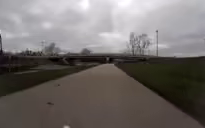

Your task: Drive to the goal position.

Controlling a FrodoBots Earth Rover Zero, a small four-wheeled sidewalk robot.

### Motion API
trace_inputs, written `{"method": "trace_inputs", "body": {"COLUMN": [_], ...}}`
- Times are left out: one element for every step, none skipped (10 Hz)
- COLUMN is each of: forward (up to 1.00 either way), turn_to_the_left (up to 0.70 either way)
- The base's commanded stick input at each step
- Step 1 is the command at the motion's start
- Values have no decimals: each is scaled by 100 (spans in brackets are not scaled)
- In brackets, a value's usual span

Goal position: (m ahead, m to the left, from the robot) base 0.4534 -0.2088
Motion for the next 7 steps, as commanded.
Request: {"method": "trace_inputs", "body": {"forward": [97, 6, 0, 0, 0, 0, 0], "turn_to_the_left": [0, 0, 0, 0, 0, 0, 0]}}
